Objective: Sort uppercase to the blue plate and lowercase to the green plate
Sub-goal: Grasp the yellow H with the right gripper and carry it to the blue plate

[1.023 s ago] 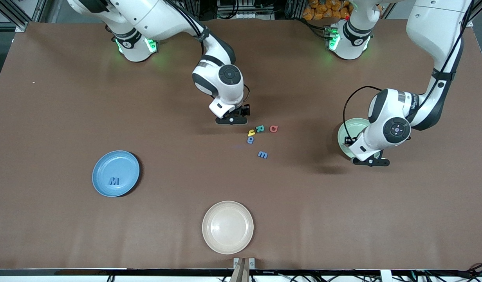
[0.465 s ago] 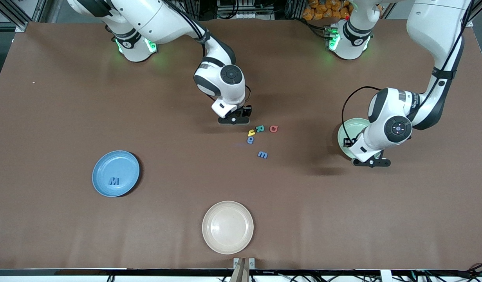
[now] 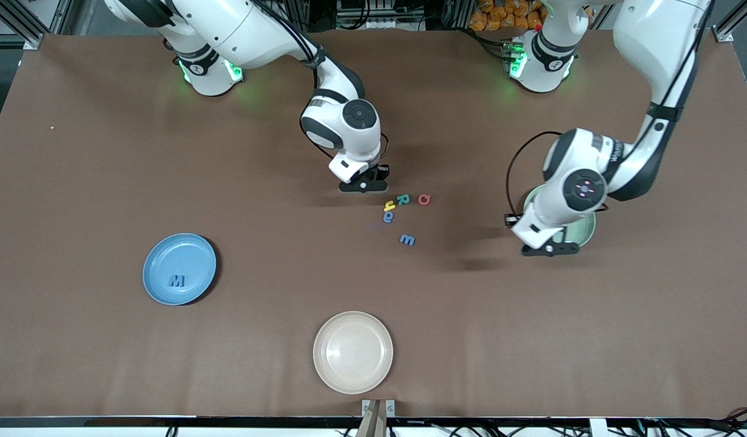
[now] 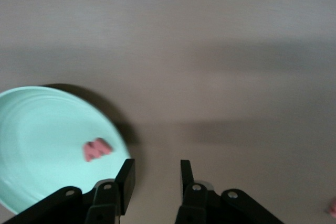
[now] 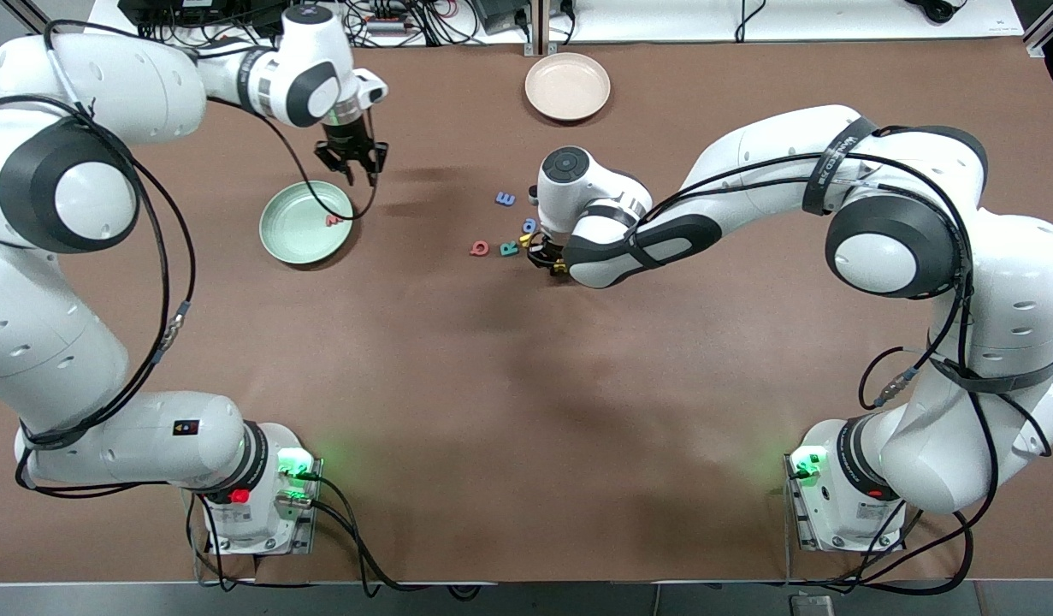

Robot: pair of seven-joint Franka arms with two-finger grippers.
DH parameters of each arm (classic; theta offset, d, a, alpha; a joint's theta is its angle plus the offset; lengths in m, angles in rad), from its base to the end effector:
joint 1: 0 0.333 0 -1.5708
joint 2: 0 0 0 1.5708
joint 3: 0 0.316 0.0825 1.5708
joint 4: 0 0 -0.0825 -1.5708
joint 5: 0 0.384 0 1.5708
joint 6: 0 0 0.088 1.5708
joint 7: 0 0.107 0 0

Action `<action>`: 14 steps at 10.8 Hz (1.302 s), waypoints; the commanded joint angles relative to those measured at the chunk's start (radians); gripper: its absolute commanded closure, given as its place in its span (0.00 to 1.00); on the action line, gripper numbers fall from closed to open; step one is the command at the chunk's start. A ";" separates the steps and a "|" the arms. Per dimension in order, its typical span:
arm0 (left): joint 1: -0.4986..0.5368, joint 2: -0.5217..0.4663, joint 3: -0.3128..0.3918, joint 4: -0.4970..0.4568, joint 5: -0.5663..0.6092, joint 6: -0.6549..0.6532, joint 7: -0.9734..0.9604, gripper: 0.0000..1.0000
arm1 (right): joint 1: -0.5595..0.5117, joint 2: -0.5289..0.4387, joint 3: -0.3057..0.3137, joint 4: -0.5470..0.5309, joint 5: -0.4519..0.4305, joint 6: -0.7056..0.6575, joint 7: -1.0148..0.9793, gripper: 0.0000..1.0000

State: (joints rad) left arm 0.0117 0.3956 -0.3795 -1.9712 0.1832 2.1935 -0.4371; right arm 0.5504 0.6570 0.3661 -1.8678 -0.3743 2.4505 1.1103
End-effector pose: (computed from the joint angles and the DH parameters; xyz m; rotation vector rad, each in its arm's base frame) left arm 0.5608 -0.2015 0.2709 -3.0844 0.0491 0.1990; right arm 0.3944 0.4965 0.1786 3.1266 0.0472 0.0104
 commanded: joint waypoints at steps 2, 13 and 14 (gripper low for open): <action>-0.006 -0.004 -0.094 0.035 -0.021 -0.009 -0.006 0.53 | -0.026 -0.011 0.013 0.009 -0.048 -0.019 0.007 1.00; -0.179 0.144 -0.133 0.116 0.155 0.186 -0.011 0.30 | -0.619 -0.229 -0.034 0.055 0.146 -0.298 -0.932 1.00; -0.193 0.172 -0.133 0.132 0.189 0.210 -0.014 0.26 | -0.644 -0.228 -0.065 0.050 0.146 -0.298 -1.010 1.00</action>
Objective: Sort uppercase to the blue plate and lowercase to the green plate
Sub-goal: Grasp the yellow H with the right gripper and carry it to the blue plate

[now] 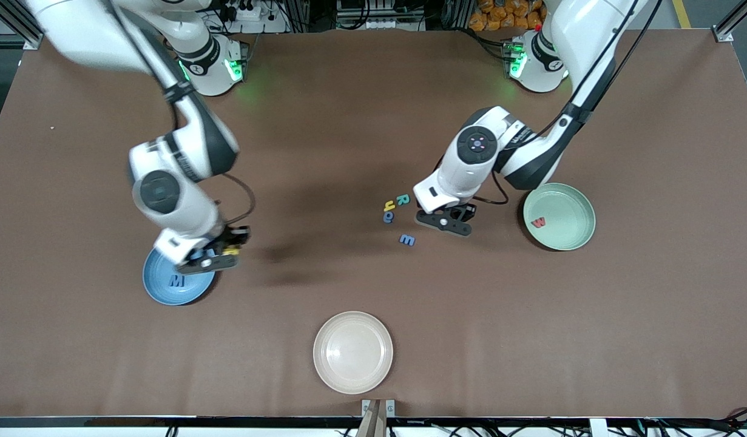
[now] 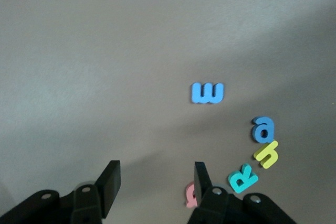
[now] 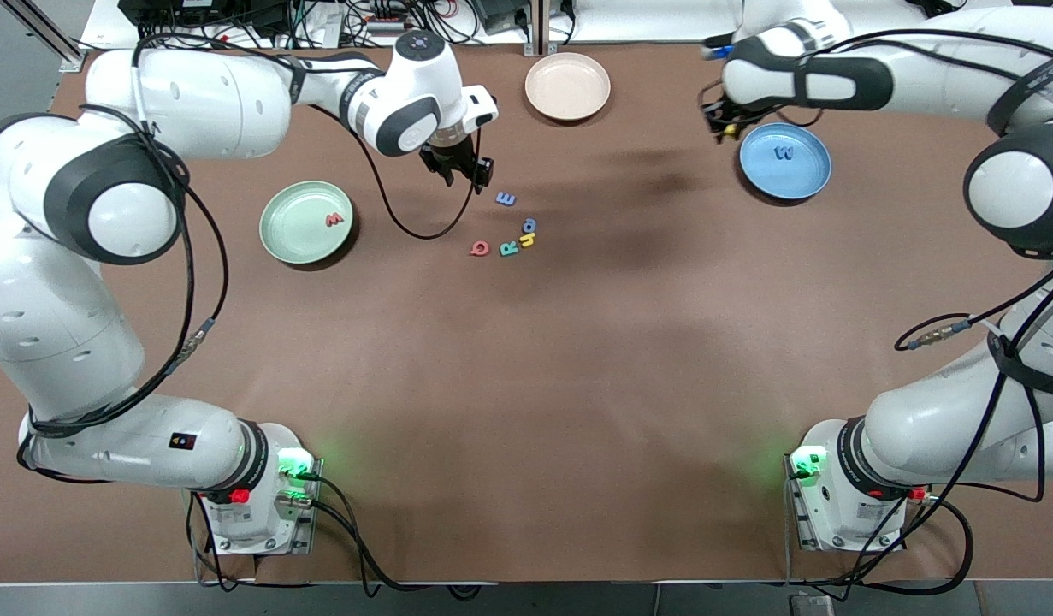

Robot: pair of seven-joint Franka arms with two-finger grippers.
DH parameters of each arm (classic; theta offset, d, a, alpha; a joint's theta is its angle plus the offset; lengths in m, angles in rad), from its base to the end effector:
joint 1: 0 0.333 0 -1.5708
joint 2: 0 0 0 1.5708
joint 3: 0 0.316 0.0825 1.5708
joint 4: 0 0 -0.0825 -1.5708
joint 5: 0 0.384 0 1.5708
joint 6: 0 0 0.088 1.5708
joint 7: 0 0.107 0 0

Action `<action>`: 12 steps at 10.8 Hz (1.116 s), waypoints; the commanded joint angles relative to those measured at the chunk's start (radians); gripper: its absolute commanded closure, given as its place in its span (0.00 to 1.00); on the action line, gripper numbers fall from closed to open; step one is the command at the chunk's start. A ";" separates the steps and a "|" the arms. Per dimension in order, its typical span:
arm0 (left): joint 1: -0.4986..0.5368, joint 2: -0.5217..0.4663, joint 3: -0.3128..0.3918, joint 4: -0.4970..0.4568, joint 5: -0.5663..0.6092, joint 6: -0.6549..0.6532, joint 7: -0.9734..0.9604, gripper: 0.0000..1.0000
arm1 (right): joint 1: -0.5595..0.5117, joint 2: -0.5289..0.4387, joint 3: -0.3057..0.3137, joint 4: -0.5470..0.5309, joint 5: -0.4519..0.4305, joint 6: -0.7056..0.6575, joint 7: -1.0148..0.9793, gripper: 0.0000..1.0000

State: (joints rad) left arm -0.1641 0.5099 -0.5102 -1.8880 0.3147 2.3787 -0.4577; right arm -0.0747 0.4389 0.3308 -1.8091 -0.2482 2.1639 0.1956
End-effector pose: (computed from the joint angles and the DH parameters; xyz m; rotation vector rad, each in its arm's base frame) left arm 0.5126 -0.3797 0.2701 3.0382 -0.5809 0.0690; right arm 0.6251 0.1378 0.3070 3.0559 0.2759 -0.0583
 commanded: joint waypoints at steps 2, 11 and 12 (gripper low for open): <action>-0.043 0.093 -0.001 0.070 0.067 0.060 -0.004 0.19 | -0.030 0.003 -0.093 -0.022 0.020 -0.001 -0.174 1.00; -0.103 0.216 0.050 0.127 0.201 0.206 -0.006 0.20 | -0.033 0.018 -0.127 -0.082 0.020 0.093 -0.160 0.00; -0.106 0.219 0.061 0.127 0.211 0.206 -0.006 0.20 | -0.031 -0.003 -0.127 -0.079 0.018 0.061 -0.162 0.00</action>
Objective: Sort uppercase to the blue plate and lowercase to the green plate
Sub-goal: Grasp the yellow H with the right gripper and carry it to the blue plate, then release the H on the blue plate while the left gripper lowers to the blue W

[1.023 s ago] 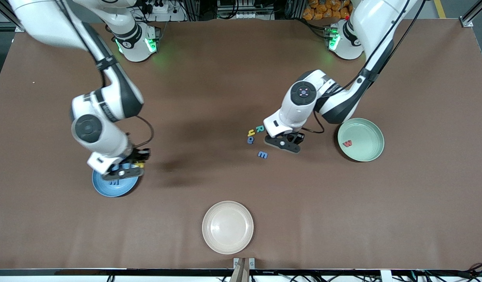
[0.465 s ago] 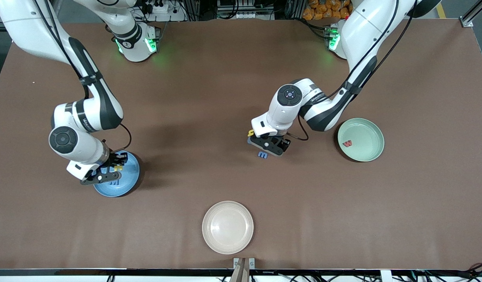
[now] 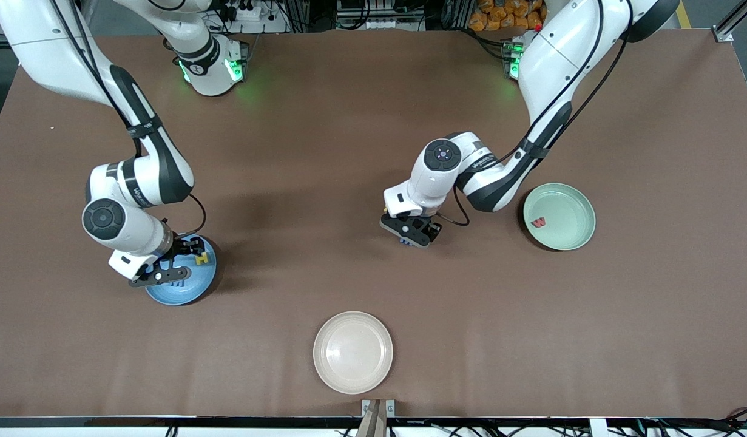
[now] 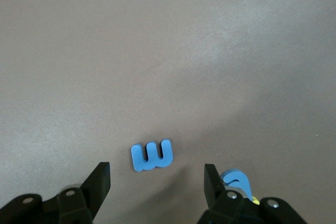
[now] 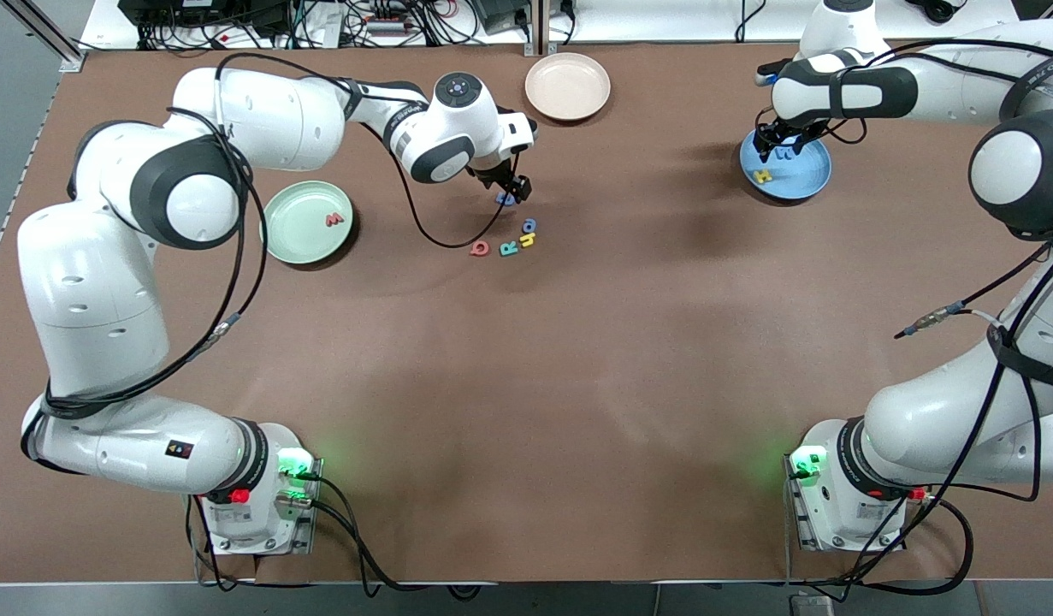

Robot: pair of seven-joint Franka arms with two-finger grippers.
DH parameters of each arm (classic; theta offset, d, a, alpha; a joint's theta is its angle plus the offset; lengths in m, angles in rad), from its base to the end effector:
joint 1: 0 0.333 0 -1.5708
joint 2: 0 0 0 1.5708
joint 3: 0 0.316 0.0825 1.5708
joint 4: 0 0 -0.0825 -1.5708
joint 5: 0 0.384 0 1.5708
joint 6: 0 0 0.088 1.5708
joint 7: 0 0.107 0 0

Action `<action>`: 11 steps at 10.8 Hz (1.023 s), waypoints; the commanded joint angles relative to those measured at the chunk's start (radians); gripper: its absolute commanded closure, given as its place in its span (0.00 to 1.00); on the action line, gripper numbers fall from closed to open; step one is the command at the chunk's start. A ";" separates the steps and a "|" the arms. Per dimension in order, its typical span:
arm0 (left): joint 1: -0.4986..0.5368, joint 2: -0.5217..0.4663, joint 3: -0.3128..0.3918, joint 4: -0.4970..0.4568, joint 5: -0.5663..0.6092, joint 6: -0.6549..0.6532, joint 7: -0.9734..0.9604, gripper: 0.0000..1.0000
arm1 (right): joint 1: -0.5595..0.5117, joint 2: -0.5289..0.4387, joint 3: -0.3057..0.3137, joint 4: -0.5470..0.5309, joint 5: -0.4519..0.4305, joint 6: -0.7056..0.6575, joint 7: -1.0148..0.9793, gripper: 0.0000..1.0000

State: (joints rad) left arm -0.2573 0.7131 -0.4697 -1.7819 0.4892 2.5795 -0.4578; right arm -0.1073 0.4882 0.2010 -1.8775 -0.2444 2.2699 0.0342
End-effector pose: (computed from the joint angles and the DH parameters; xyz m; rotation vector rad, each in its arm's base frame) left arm 0.5159 -0.4301 0.2067 2.9183 -0.8010 0.2466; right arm 0.6258 0.0462 0.2477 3.0329 0.3132 -0.1134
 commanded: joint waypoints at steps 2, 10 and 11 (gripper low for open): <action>-0.013 0.032 0.033 0.022 0.054 0.007 -0.007 0.20 | 0.009 -0.120 0.005 -0.005 0.016 -0.111 -0.011 0.00; -0.037 0.075 0.037 0.067 0.049 0.007 -0.113 0.24 | 0.093 -0.344 0.020 -0.006 0.230 -0.283 0.091 0.00; -0.043 0.081 0.037 0.075 0.051 0.007 -0.122 0.24 | 0.097 -0.359 0.029 -0.006 0.265 -0.283 0.125 0.00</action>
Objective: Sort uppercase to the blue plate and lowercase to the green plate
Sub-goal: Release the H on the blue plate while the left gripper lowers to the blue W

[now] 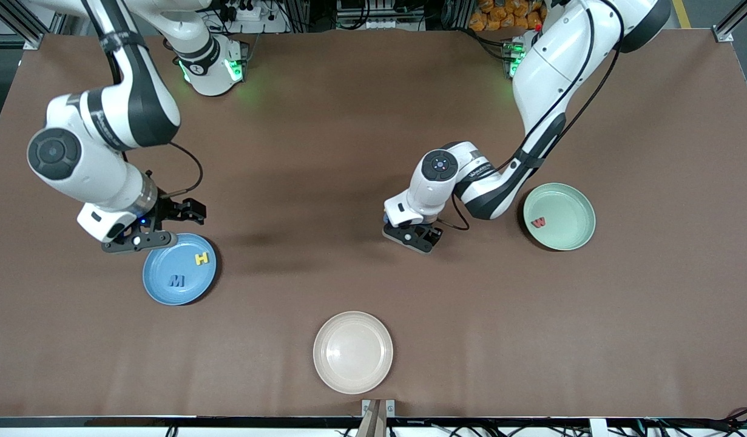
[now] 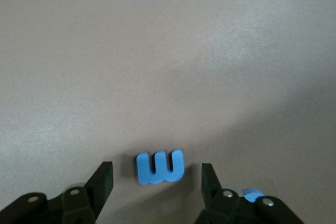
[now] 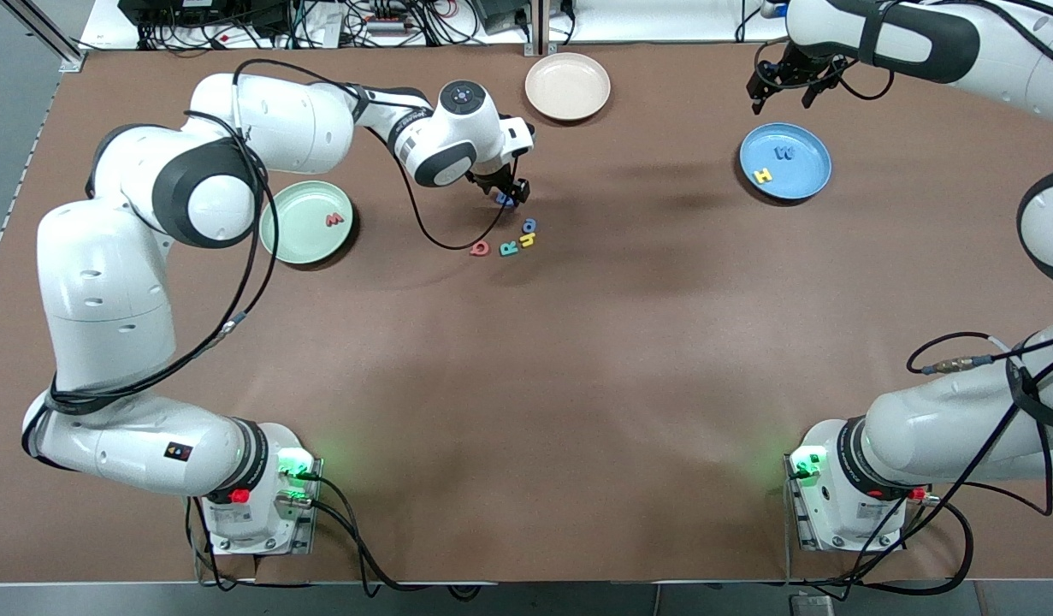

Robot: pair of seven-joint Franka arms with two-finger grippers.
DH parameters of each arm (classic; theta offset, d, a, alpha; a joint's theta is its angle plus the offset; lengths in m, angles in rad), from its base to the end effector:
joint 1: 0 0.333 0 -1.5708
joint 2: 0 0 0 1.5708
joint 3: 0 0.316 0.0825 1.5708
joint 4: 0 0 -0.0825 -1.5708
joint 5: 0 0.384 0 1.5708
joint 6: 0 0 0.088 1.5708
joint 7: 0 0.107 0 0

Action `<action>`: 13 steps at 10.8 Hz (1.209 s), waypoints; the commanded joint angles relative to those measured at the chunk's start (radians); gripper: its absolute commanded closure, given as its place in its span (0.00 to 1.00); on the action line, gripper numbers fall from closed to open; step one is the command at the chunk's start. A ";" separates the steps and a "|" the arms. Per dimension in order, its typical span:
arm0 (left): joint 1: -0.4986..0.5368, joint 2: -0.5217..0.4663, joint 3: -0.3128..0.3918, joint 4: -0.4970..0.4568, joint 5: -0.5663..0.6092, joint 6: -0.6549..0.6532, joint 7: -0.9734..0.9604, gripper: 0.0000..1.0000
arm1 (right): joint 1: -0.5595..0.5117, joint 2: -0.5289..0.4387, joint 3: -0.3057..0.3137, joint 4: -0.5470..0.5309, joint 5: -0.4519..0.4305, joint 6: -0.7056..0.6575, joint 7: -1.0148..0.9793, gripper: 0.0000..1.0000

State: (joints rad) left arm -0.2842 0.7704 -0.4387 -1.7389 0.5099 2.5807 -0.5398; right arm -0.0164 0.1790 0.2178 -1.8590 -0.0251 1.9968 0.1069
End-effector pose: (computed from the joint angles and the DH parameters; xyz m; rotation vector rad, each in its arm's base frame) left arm 0.5220 -0.4318 0.1825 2.9576 -0.6944 0.2277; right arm 0.5898 0.1133 0.4218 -3.1268 -0.1606 0.0608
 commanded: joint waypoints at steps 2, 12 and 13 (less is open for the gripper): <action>-0.018 0.027 0.006 0.033 0.033 0.006 -0.043 0.27 | 0.019 -0.073 0.018 -0.025 0.121 -0.012 0.095 0.00; -0.038 0.036 0.021 0.061 0.078 -0.005 -0.040 0.40 | 0.021 -0.121 0.049 -0.016 0.240 -0.055 0.207 0.63; -0.041 0.036 0.020 0.067 0.075 -0.011 -0.043 0.40 | 0.021 -0.121 0.057 -0.012 0.240 -0.053 0.221 0.66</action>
State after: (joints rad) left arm -0.3014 0.7928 -0.4286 -1.7102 0.5511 2.5804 -0.5498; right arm 0.0080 0.0834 0.2635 -1.8597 0.1954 1.9466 0.2966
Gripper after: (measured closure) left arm 0.392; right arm 0.577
